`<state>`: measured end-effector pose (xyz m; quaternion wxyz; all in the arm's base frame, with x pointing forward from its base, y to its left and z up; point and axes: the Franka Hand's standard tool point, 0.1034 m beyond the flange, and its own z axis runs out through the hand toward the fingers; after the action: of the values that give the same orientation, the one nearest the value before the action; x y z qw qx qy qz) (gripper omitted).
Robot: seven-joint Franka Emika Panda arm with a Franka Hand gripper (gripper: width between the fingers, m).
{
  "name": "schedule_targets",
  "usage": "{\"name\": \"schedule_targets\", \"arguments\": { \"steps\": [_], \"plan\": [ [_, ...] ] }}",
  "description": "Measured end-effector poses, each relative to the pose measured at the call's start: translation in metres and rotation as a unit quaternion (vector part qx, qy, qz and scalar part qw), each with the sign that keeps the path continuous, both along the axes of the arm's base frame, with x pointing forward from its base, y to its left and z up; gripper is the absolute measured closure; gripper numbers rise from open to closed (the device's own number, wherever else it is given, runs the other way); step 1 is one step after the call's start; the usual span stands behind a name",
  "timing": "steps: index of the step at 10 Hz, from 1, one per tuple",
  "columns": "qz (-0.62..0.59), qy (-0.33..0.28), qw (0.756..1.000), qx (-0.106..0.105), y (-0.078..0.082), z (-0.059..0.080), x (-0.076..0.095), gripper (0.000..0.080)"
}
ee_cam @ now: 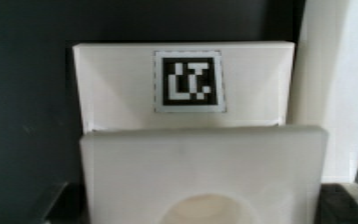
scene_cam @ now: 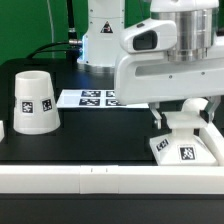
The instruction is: Assemble lamp
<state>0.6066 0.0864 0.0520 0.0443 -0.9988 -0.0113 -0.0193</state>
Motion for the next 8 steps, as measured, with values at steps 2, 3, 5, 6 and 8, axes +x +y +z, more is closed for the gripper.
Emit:
{"name": "schedule_targets", "arguments": {
  "steps": [2,3,5,6,8],
  "plan": [
    [-0.002,-0.007,1.0,0.002,0.0004,-0.0023,0.0101,0.0265],
    [-0.002,-0.008,1.0,0.002,0.001,-0.0022,0.0122,0.0265],
    [-0.007,-0.009,1.0,0.002,0.0011,-0.0019,0.0148,0.0265],
    [-0.005,-0.009,1.0,0.002,0.001,-0.0021,0.0147,0.0265],
    [-0.005,-0.009,1.0,0.002,0.0013,-0.0023,0.0145,0.0127]
  ]
}}
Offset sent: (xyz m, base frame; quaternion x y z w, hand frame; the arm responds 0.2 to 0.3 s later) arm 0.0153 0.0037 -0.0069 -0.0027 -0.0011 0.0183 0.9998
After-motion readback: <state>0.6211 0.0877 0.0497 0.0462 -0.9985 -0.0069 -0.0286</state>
